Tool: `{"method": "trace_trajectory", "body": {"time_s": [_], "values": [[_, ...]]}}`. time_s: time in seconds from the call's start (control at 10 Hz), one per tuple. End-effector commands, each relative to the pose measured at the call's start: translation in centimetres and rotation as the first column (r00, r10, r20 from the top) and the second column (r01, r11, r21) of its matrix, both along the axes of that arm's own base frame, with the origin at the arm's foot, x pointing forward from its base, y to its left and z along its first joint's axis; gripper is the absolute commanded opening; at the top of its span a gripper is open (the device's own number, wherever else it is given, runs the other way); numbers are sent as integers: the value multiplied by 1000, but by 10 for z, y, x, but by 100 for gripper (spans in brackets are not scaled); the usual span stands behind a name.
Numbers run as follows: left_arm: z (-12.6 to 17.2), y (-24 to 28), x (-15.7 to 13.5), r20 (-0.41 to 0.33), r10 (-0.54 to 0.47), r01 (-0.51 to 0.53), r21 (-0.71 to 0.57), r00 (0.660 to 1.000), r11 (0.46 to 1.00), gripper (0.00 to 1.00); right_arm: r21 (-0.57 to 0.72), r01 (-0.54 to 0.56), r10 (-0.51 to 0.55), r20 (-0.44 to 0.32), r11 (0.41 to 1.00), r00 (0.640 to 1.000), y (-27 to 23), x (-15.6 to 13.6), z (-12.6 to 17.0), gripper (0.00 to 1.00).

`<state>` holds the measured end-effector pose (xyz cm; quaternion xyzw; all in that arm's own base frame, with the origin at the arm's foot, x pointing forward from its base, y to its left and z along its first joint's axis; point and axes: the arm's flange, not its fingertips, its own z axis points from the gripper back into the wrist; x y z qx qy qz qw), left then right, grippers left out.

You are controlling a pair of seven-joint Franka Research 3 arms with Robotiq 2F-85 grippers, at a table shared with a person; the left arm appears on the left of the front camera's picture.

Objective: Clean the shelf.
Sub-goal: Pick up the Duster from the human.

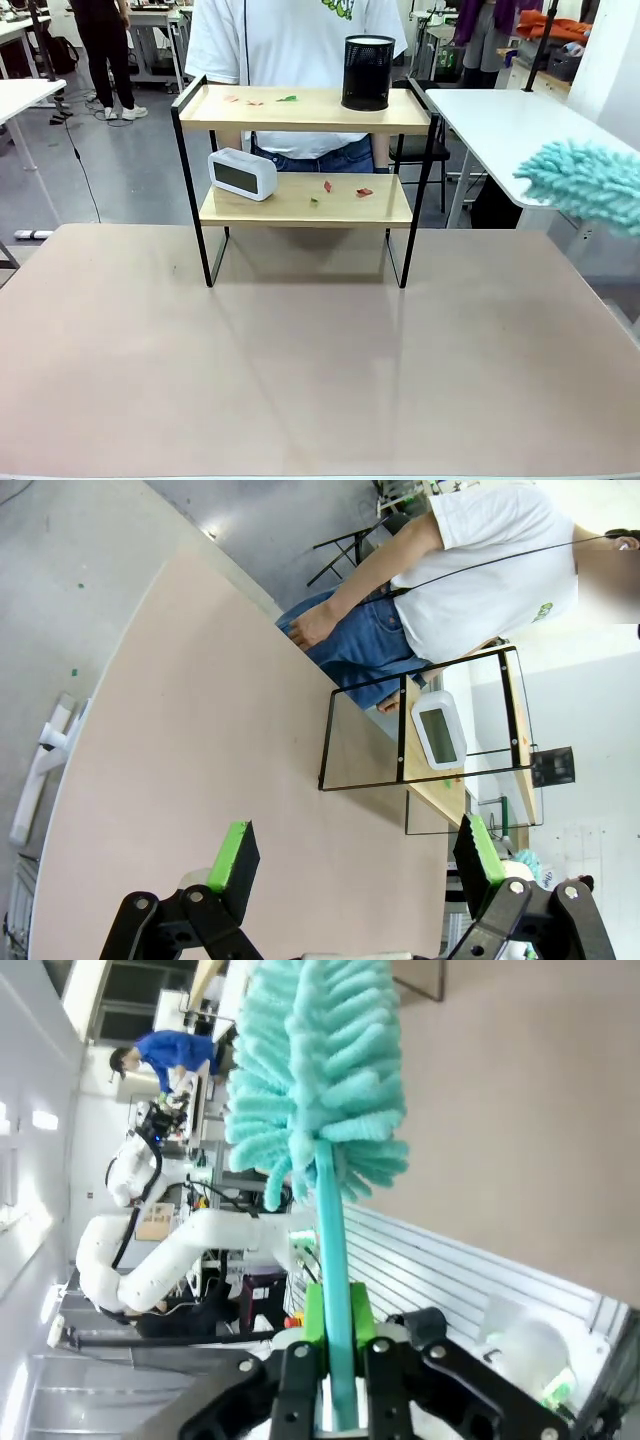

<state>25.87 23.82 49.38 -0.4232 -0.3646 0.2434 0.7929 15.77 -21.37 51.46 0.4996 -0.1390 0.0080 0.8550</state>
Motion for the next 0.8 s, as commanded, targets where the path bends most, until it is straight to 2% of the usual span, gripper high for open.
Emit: {"method": "trace_trajectory", "body": {"time_s": [0.0,0.1,0.7], "values": [[-1,1,1,27,-9,9,2,1000,1000,100,-70,-32,31,-16,997,999,-15,11,-16,0],[-1,1,1,27,-9,9,2,1000,1000,100,0,0,0,0,1000,1000,0,0,0,0],[-1,1,1,27,-9,9,2,1000,1000,100,0,0,0,0,1000,1000,0,0,0,0]]}}
